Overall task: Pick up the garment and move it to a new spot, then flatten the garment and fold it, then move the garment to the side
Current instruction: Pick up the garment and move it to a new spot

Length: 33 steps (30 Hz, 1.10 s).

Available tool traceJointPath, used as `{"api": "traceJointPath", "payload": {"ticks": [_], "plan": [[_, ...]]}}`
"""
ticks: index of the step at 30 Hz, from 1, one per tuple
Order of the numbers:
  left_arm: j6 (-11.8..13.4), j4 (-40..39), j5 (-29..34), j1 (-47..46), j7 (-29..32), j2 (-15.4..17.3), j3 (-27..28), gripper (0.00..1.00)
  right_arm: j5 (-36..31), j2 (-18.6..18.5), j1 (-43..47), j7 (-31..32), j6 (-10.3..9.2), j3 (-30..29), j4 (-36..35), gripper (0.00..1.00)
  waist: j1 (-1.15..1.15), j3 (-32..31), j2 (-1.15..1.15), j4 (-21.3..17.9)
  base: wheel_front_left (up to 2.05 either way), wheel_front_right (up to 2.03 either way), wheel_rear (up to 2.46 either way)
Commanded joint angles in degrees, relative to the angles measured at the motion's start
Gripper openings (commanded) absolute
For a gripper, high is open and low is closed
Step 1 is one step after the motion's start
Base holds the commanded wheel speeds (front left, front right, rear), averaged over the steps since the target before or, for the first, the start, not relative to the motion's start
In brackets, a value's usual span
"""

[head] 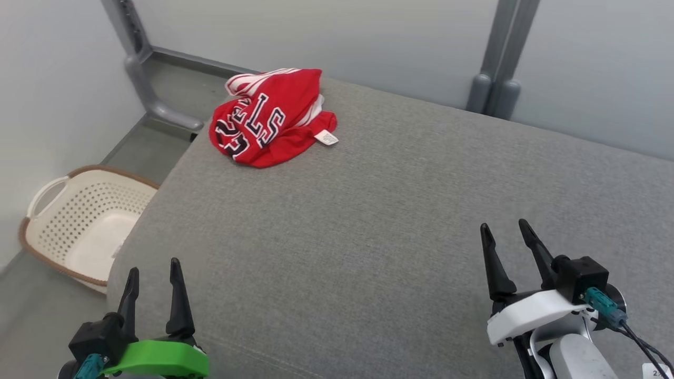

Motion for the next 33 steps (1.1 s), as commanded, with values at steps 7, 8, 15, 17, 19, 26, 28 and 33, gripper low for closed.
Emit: {"api": "traceJointPath", "payload": {"ticks": [7, 8, 15, 17, 19, 26, 28, 33], "plan": [[0.5, -2.0, -0.2, 2.6, 0.0, 0.2, 2.0, 1.00, 0.0, -0.2, -1.4, -0.2, -0.08, 1.8, 1.4, 1.00, 0.00, 0.0, 0.00, 6.6, 0.00, 0.00, 0.00], [0.4, -2.0, -0.2, 2.7, 0.0, 0.2, 2.1, 1.00, 0.0, -0.2, -1.4, -0.3, -0.08, 1.8, 1.4, 1.00, 0.00, 0.0, 0.00, 6.6, 0.00, 0.00, 0.00], [-0.5, -1.5, 1.9, 0.4, 0.0, 0.8, 3.2, 1.00, -1.2, -0.1, -1.0, -0.3, -0.08, 0.6, -0.3, 1.00, 0.00, 1.7, 0.00, 5.1, 0.00, 0.00, 0.00], [-0.6, -1.7, 2.4, -0.9, 0.0, 1.2, 3.6, 1.00, -1.8, -0.2, -1.6, -0.3, -0.07, 0.3, -0.9, 1.00, 0.00, 2.9, 0.00, 4.1, 0.00, 0.00, 0.00], [-0.9, -1.7, 2.9, -2.7, 0.0, 2.0, 3.7, 1.00, -2.6, -0.2, -2.4, -0.2, -0.07, 0.1, -1.6, 1.00, 0.00, 4.2, 0.00, 2.9, 0.00, 0.00, 0.00], [-2.5, -0.4, 4.1, -14.9, 2.0, 7.1, 3.1, 1.00, -5.3, -0.2, -5.4, 1.0, -0.08, 0.0, -4.2, 1.00, 0.00, 10.0, 0.00, -2.3, 0.00, 0.00, 0.00], [-3.0, 0.3, 4.5, -19.3, 3.3, 9.1, 2.9, 1.00, -6.1, -0.2, -6.6, 1.7, -0.07, 0.7, -5.2, 1.00, 0.00, 12.1, 0.00, -4.4, 0.00, 0.00, 0.00], [-4.6, 4.5, 5.2, -31.4, 8.4, 14.3, 1.6, 1.00, -8.6, -0.2, -10.4, 3.2, -0.07, 2.2, -8.1, 1.00, 0.00, 18.2, 0.00, -9.9, 0.00, 0.00, 0.00]]}}
